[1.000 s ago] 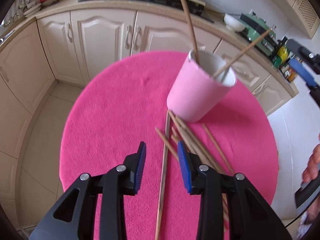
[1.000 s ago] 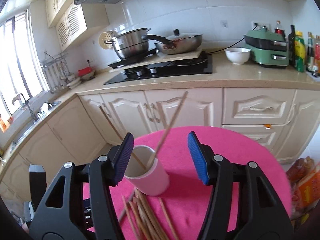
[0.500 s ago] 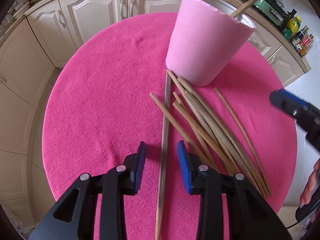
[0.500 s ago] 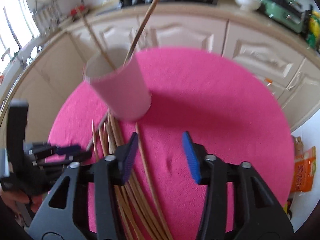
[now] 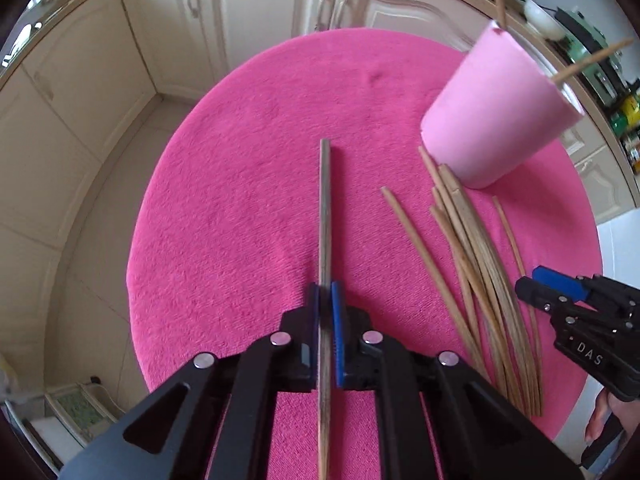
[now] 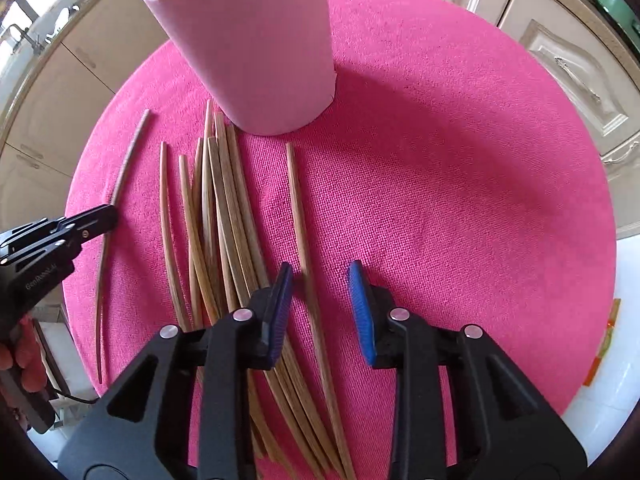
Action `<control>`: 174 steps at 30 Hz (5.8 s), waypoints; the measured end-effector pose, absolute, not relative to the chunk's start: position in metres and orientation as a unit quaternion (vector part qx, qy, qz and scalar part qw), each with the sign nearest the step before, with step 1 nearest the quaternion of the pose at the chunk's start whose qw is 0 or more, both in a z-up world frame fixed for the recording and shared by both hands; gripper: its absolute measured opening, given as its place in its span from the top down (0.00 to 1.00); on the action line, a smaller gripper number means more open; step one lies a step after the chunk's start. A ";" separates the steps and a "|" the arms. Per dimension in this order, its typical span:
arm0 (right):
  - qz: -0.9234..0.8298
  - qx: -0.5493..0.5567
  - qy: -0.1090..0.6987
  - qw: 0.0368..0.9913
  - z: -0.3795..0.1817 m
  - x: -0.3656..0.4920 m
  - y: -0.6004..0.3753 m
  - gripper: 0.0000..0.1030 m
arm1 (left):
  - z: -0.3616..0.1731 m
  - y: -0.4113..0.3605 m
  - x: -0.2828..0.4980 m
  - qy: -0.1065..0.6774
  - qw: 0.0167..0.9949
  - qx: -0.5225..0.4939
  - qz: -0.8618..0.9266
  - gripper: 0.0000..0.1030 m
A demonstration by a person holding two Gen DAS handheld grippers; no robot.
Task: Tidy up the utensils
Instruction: 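Lower the right gripper to the pile and grasp another chopstick, then raise the chopstick over the pink cup and release it inside with the right gripper, then lower the right gripper to the pile and grasp a chopstick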
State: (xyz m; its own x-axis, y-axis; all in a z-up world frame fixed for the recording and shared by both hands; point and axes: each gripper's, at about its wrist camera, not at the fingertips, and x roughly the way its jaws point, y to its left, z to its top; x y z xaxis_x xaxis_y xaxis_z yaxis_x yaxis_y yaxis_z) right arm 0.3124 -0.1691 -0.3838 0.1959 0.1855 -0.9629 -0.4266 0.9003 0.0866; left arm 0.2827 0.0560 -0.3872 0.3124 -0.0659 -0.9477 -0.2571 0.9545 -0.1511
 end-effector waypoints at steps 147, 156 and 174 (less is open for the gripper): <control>0.231 0.138 0.415 0.869 -0.256 0.315 -0.228 0.79 | -0.333 0.029 0.282 0.452 0.874 -0.180 0.005 0.64; 0.211 0.127 0.479 0.843 -0.301 0.307 -0.238 0.79 | -0.378 0.012 0.286 0.539 0.822 -0.184 0.014 0.64; 0.246 0.017 0.579 0.777 -0.368 0.297 -0.193 0.79 | -0.398 -0.022 0.285 0.585 0.803 -0.086 0.075 0.85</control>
